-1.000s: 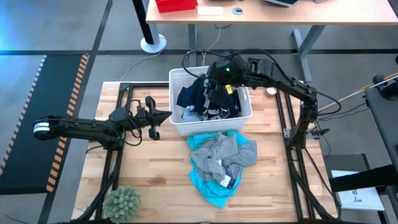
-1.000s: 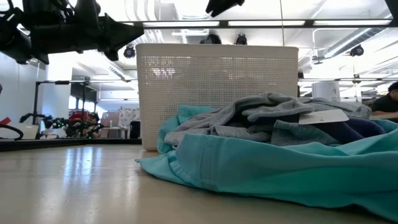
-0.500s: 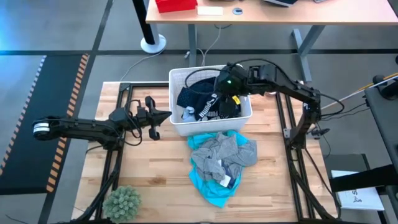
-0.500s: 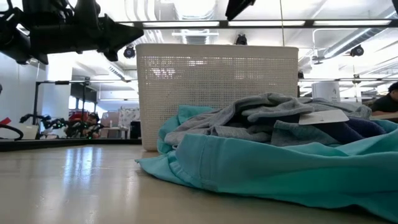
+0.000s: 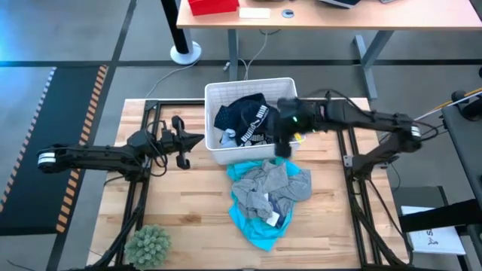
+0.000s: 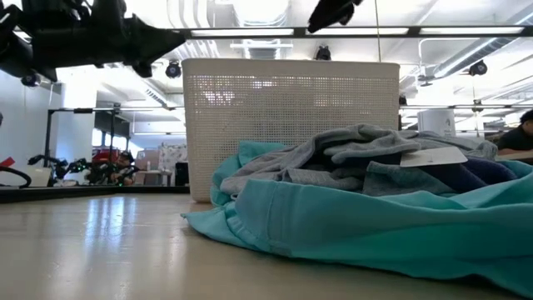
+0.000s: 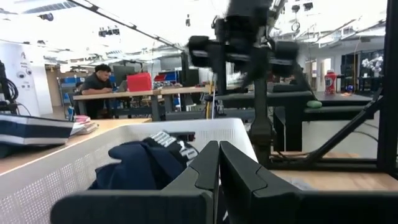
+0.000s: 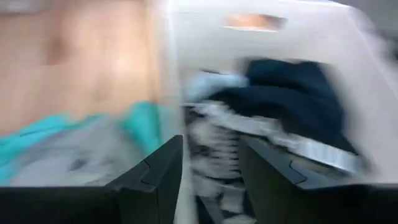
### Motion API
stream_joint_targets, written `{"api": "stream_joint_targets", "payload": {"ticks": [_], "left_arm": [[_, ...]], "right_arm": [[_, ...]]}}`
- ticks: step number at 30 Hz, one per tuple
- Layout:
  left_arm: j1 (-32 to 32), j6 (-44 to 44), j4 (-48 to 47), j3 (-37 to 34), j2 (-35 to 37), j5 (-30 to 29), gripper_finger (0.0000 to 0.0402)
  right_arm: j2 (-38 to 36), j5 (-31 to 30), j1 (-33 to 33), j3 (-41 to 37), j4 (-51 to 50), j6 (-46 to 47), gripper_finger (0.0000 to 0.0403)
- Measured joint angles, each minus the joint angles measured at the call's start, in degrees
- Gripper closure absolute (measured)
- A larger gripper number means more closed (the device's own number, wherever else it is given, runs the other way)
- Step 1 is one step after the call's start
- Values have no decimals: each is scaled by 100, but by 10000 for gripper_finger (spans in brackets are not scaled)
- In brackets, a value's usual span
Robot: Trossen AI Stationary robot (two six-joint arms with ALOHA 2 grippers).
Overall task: Sort clothes
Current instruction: Put the black boxers into the white bin
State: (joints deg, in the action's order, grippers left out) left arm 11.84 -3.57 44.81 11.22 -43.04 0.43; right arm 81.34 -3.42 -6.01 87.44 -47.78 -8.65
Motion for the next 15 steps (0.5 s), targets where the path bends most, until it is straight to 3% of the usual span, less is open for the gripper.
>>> {"api": "stream_joint_targets", "payload": {"ticks": [3, 15], "left_arm": [[0, 1, -108, 0, 44, -1, 402], [0, 79, -220, 0, 43, -424, 402]], "right_arm": [[-446, 630, 331, -956, 680, -200, 261], [-813, 885, 1414, -2959, 1775, 951, 223]]}}
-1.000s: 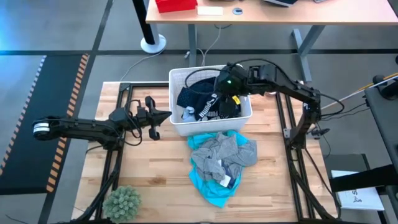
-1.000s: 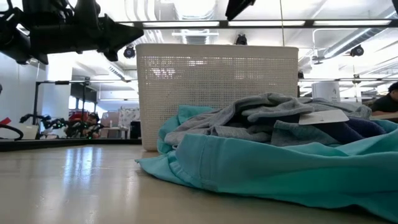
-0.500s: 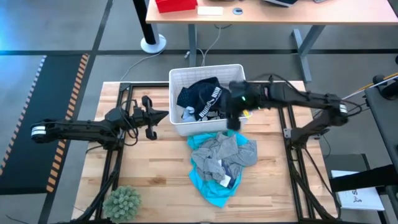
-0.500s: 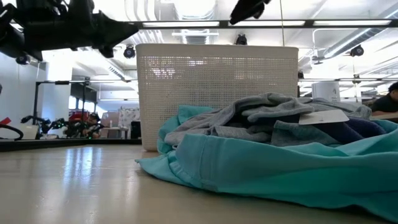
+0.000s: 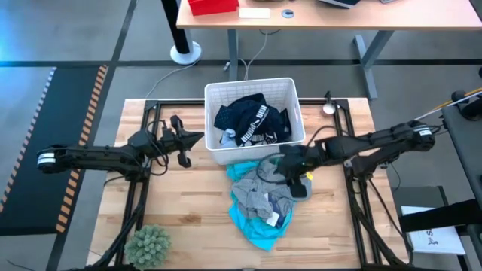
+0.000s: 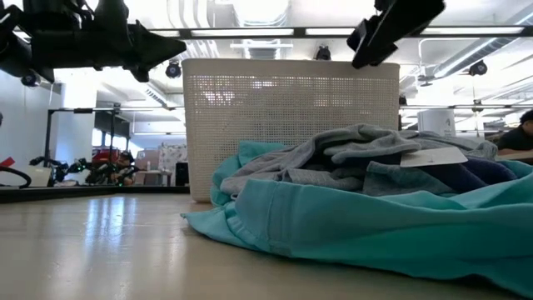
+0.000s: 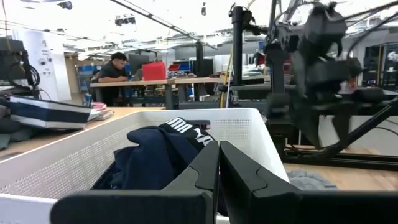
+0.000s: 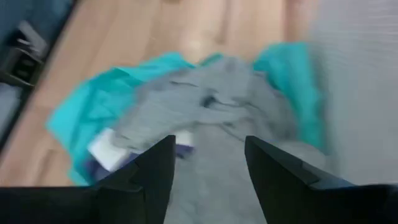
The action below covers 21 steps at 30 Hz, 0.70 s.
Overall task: Sort clothes
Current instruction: Put the black boxers into the white bin
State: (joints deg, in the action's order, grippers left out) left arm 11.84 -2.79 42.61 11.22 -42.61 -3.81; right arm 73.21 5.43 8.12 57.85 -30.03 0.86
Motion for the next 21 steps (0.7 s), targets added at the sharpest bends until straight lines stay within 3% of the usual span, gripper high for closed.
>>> {"api": "stream_joint_targets", "payload": {"ticks": [4, 13, 21], "left_arm": [[0, 26, -9, 0, 0, -16, 402], [0, 23, -115, -9, -63, -34, 402], [0, 11, -114, -13, -83, -168, 402]], "right_arm": [[1, 137, 100, -371, 628, 270, 201], [625, -415, 113, -635, 892, 350, 149], [1571, -848, 113, -438, 1239, 162, 148]]}}
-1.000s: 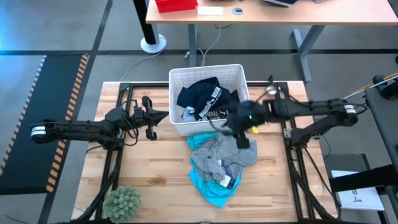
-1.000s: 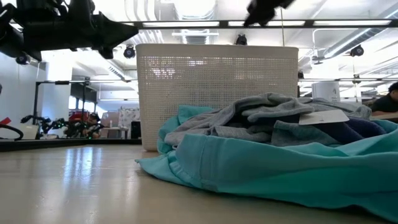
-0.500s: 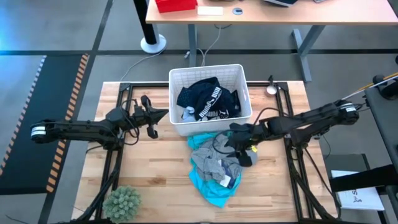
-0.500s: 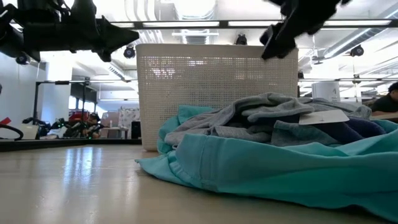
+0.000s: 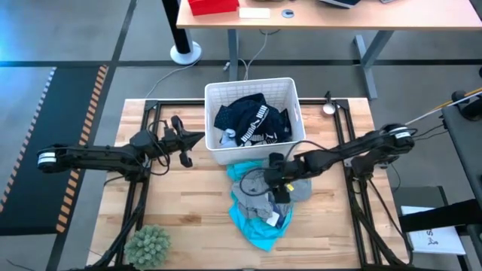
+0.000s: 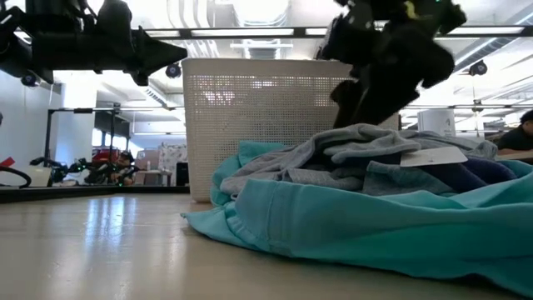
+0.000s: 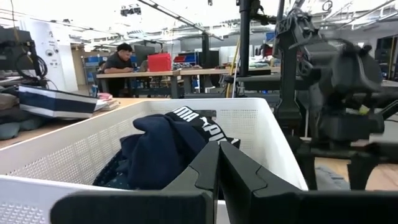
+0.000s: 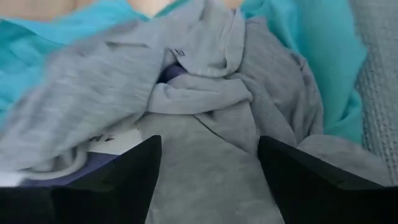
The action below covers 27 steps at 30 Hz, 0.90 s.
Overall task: Sort clothes
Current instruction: Put the black boxers into the white bin
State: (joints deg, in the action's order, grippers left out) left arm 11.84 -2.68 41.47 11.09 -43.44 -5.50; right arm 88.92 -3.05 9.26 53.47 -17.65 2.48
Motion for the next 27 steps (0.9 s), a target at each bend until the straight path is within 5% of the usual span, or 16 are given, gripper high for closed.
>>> {"api": "stream_joint_targets", "payload": {"ticks": [7, 11, 15, 21, 24, 27], "left_arm": [[0, -86, 313, 105, -11, -14, 402], [0, -281, 661, 238, -55, -15, 402], [0, -288, 654, 288, -84, -16, 402], [0, -339, 765, 313, -173, -17, 402], [0, -436, 857, 315, -203, -17, 402], [0, -442, 859, 315, -242, -17, 402]], "right_arm": [[114, 201, 63, 599, -327, 41, 207], [-219, 139, 90, 1512, -1333, -218, 236], [-367, -829, -58, 2627, -2117, -766, 282], [-194, -1185, -1190, 3674, -1999, -1138, 388], [-15, -1108, -1950, 3817, -1932, -920, 393], [216, -409, -2716, 3818, -1971, -723, 399]]}}
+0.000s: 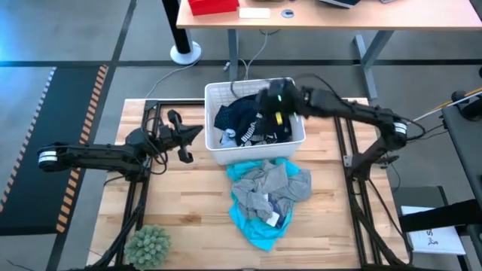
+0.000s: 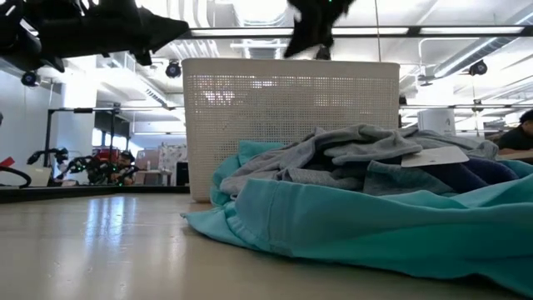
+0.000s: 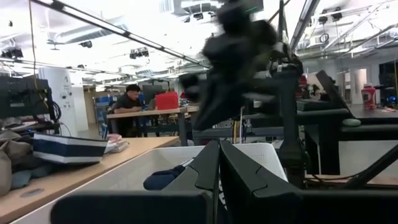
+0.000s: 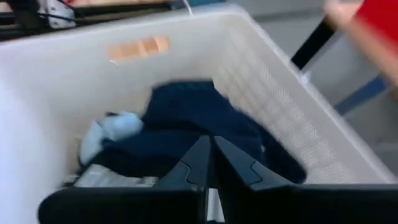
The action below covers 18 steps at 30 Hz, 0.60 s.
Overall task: Sort clothes
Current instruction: Put the black boxers into the white bin
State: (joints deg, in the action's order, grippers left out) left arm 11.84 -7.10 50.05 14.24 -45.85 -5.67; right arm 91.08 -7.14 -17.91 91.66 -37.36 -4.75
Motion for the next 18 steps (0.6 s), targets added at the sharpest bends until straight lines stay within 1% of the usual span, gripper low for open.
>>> {"api": "stream_joint_targets", "payload": {"ticks": [2, 3, 5, 8, 12, 15, 18], "left_arm": [[0, -66, -3, 0, -11, 0, 402], [0, -111, 6, 0, -21, 0, 402], [0, -168, 16, 0, -30, -51, 402], [0, -209, 40, 0, -31, -278, 402], [7, -211, 34, 0, -52, -302, 402], [7, -210, 34, 0, -49, -300, 402], [9, -209, 33, 0, -58, -299, 402]], "right_arm": [[231, 524, -351, -62, -4, 129, 401], [365, 685, -459, -109, -9, 172, 401], [653, 727, -550, -203, -8, 96, 402], [1046, 732, -548, -335, 145, 36, 402], [1562, 948, -523, -475, 253, 79, 403], [1843, 1083, -523, -609, 286, 174, 403], [1963, 1148, -523, -776, 330, 232, 403]]}}
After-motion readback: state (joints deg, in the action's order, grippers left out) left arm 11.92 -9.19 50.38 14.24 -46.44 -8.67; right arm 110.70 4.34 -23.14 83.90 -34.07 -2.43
